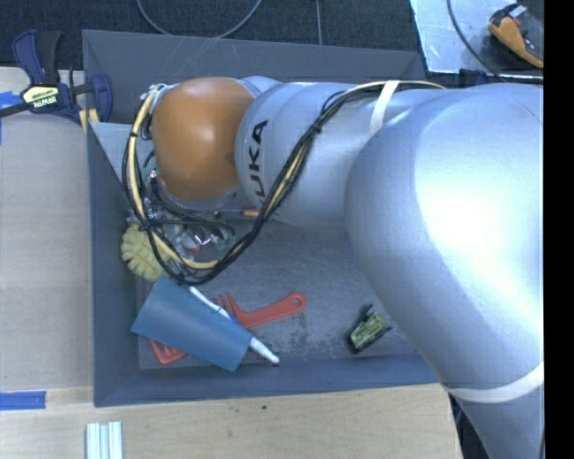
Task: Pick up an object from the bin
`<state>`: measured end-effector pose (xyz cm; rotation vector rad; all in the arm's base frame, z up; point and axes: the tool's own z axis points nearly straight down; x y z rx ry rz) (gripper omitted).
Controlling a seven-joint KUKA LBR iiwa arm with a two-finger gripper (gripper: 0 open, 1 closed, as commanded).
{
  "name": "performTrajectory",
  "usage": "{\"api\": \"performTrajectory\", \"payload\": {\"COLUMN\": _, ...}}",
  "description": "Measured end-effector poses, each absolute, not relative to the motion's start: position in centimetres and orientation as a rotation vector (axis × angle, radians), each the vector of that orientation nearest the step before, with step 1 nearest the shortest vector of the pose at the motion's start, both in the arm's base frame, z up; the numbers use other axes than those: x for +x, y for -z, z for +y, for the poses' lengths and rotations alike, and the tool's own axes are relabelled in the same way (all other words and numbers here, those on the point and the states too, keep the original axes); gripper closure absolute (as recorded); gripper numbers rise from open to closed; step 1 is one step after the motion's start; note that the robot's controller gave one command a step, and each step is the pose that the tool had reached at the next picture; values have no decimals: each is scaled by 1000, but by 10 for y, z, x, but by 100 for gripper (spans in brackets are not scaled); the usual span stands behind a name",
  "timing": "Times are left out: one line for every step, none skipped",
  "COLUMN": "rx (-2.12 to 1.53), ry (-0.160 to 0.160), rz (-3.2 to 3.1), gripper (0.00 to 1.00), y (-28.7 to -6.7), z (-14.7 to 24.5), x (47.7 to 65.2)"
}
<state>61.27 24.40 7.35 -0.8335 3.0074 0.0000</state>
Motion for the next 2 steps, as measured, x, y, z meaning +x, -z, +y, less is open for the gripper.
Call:
{"api": "performTrajectory", "payload": {"rx": -880, "ry": 2, "rz": 2996, "gripper": 100, "y": -74, "z": 243, "x": 621}}
{"api": "performTrajectory", "payload": {"rx": -878, "ry": 2, "rz": 2997, "gripper": 100, "y": -75, "z": 243, "x": 621}}
